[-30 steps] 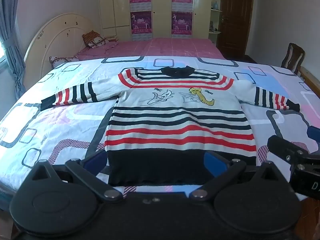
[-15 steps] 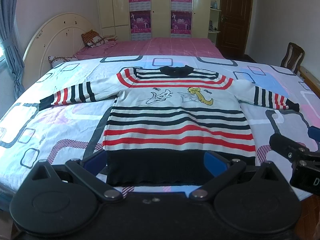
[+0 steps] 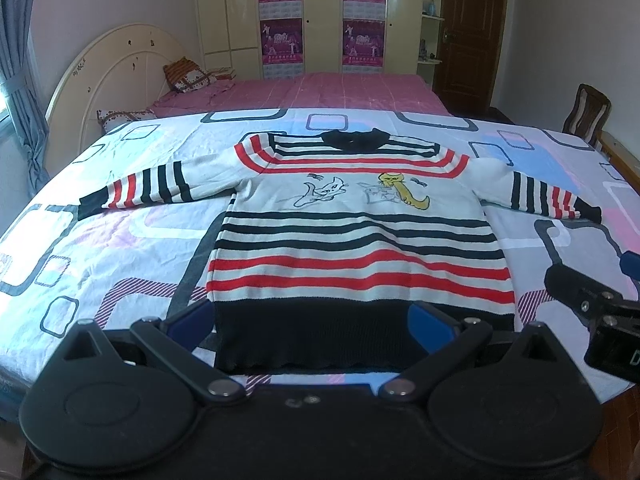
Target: Fold small clothes
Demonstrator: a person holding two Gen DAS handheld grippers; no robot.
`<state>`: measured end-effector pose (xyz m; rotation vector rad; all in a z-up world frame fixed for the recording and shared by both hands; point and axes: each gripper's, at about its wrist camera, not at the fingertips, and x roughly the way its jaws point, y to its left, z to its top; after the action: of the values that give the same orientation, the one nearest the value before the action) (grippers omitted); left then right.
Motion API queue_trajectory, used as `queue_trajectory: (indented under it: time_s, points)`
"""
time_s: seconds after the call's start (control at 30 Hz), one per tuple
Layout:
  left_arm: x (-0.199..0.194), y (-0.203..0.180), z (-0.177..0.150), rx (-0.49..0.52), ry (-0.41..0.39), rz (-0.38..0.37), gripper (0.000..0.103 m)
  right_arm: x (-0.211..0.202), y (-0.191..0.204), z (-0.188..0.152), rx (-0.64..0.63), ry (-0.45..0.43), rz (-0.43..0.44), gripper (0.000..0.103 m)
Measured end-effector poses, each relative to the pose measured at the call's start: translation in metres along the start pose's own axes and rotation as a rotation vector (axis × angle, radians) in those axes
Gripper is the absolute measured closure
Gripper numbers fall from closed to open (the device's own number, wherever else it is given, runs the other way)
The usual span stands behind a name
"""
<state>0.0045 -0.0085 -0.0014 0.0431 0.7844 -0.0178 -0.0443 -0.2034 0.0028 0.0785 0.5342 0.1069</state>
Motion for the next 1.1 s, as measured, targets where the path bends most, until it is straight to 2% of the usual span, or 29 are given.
queue_trajectory:
  time_s: [0.4,0.43,0.67,1.1]
  points:
    - [0.010,0.001,0.003,-0.001,0.000,0.002,0.000,0.015,-0.005,0.004,0.004,0.001,-0.033,0.000]
    - [0.024,0.011,0.009,-0.001,0.004,0.002,0.000,0.016,-0.005,0.005,0.002,0.000,-0.036,0.000]
    - [0.042,0.017,0.025,0.017,0.035,0.022,0.000,0.033,-0.012,0.012,0.003,-0.007,-0.062,0.000]
    - [0.100,0.028,0.066,-0.023,0.013,-0.013,0.000,0.091,-0.047,0.033,0.053,0.009,-0.138,0.000]
